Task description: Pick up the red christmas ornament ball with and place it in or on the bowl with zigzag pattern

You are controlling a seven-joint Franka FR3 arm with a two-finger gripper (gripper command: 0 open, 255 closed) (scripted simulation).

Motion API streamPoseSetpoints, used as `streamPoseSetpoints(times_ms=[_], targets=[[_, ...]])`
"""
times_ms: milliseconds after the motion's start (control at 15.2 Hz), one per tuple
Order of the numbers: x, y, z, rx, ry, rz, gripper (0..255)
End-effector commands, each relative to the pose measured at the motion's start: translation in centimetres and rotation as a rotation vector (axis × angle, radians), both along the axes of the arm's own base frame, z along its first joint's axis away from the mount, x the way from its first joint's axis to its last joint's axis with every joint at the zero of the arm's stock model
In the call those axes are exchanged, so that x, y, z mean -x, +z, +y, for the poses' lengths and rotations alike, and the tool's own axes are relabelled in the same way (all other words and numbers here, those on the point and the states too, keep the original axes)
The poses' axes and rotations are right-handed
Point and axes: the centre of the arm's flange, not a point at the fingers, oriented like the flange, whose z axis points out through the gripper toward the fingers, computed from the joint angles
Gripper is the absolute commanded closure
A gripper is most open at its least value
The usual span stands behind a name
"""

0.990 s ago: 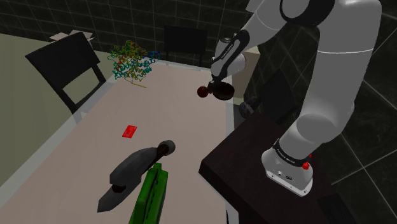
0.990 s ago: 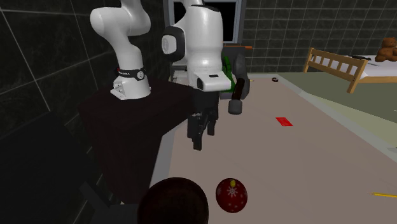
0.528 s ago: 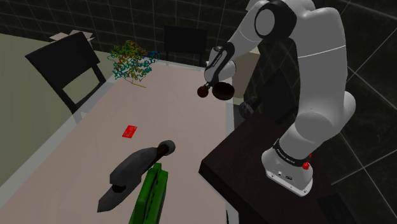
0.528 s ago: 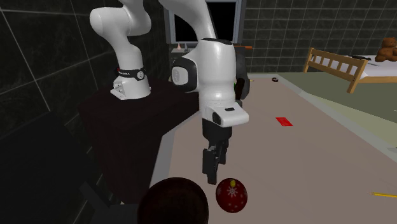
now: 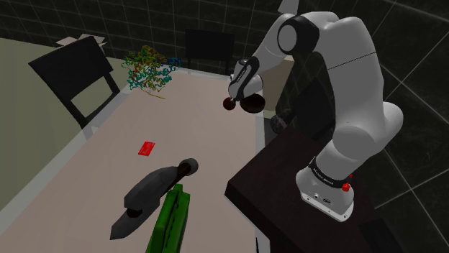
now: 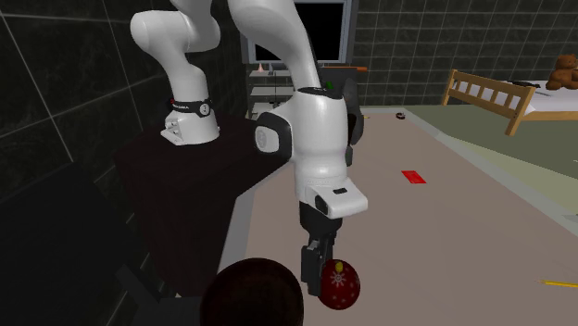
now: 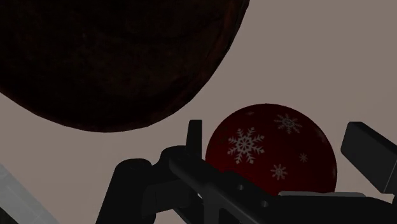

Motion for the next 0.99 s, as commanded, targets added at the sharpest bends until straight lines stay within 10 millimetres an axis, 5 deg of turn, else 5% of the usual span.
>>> streamPoseSetpoints(times_ms=[0,462,528,924], targets=[[-0.06,-0.73,-0.05,0.0,0.0,0.0,0],[-0.07,-0.72,-0.05,0.0,0.0,0.0,0],[-0.07,-0.72,-0.05,0.0,0.0,0.0,255],[-0.06,-0.72,-0.07,0.0,0.0,0.0,255]])
